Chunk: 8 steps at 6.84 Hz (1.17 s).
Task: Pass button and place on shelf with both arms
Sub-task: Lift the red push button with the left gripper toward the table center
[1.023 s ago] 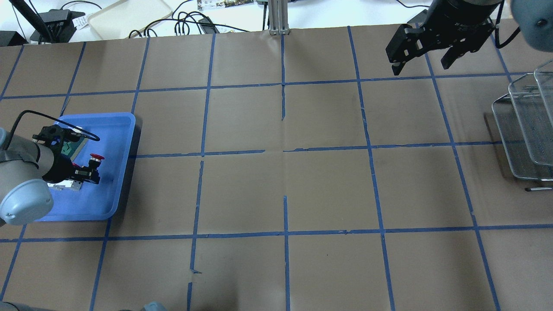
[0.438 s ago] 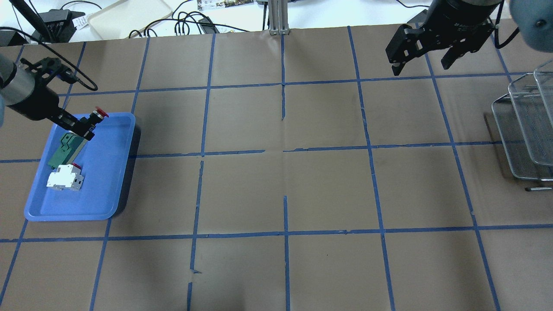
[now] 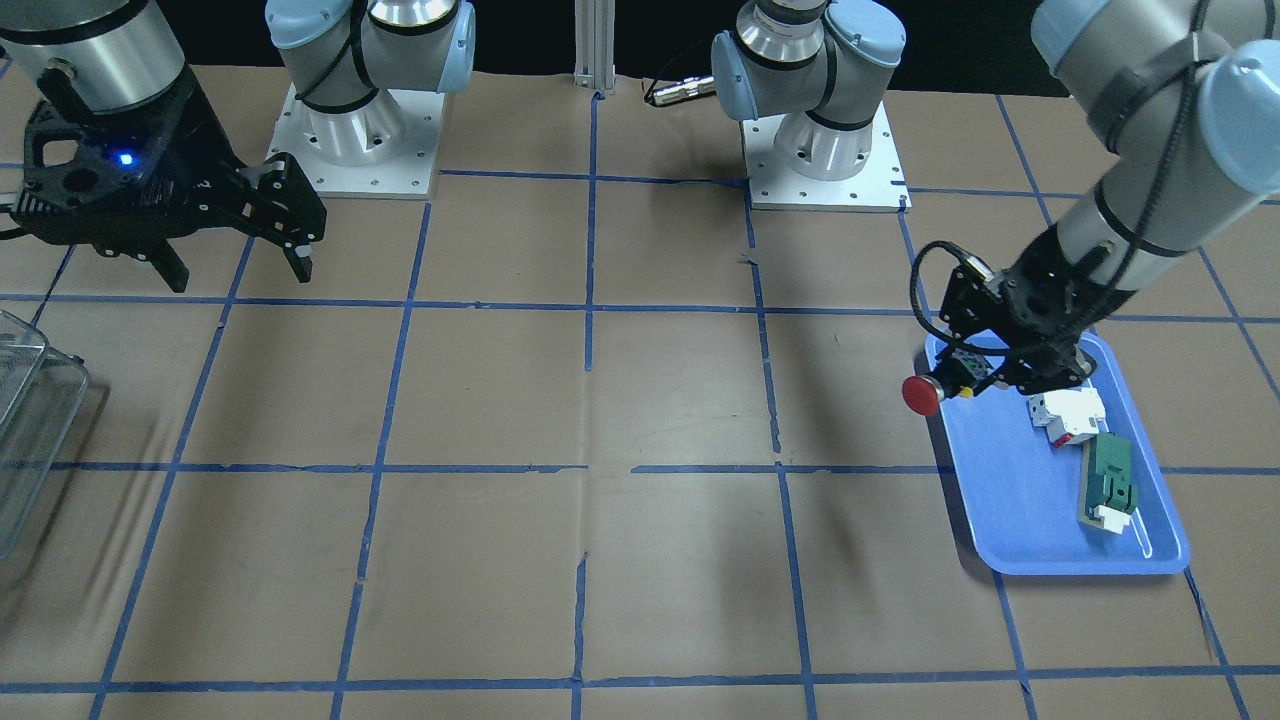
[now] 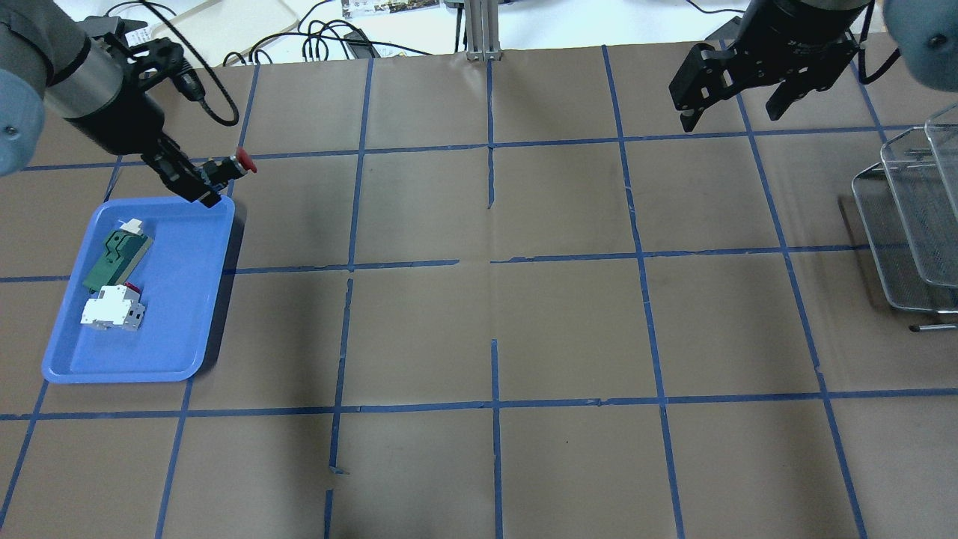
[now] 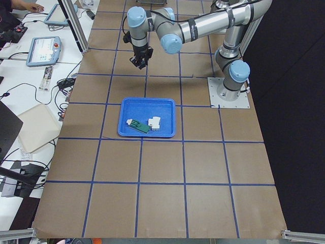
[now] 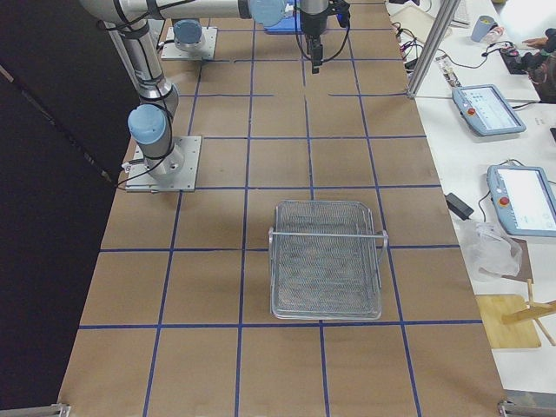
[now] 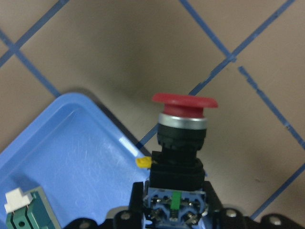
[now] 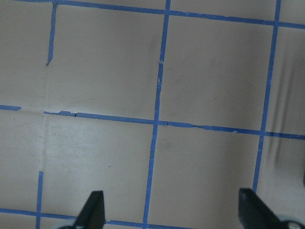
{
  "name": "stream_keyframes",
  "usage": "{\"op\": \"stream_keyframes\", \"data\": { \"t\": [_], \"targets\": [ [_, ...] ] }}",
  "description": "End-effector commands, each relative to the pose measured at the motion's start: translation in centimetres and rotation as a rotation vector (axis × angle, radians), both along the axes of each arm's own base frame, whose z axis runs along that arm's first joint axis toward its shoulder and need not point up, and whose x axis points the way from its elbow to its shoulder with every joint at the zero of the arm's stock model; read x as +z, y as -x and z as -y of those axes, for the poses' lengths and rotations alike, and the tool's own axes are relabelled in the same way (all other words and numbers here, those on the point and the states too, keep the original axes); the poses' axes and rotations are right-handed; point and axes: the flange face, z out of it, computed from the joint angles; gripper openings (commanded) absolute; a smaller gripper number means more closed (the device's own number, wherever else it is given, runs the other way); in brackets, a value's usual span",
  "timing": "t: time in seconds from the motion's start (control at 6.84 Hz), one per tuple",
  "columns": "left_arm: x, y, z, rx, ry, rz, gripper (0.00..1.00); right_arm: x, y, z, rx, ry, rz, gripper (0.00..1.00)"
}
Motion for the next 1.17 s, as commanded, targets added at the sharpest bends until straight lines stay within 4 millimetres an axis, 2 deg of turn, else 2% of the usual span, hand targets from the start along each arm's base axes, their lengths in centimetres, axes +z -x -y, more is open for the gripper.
{"op": "stream_keyframes", "data": {
  "t": [0.0,0.29,0.44,0.73,0.88,1.02],
  "targets": [
    [0.8,8.3,-0.9,-0.244,0.087,-0.164,0.0,-0.1,0.0,-0.4,0.001,-0.008,0.0,1.0],
    [0.7,12.8,-0.9,-0.492,0.22,-0.279,0.0,-0.4,0.3,-0.6,0.007,-0.02,0.003,1.0],
    [-0.5,14.4,-1.3,-0.611,0.277,-0.338,0.0,-0.5,0.4,-0.6,0.045,-0.022,0.001,1.0],
    [-4.1,15.6,-1.6,-0.603,0.306,-0.481,0.0,-0.6,0.6,-0.9,0.136,-0.046,-0.012,1.0],
    [-4.8,16.5,-2.3,-0.601,0.309,-0.522,0.0,-0.5,0.6,-1.4,0.134,-0.059,-0.009,1.0],
    [-4.7,17.3,-2.5,-0.594,0.307,-0.551,0.0,-0.5,1.5,-1.2,0.117,-0.064,-0.009,1.0]
  ]
}}
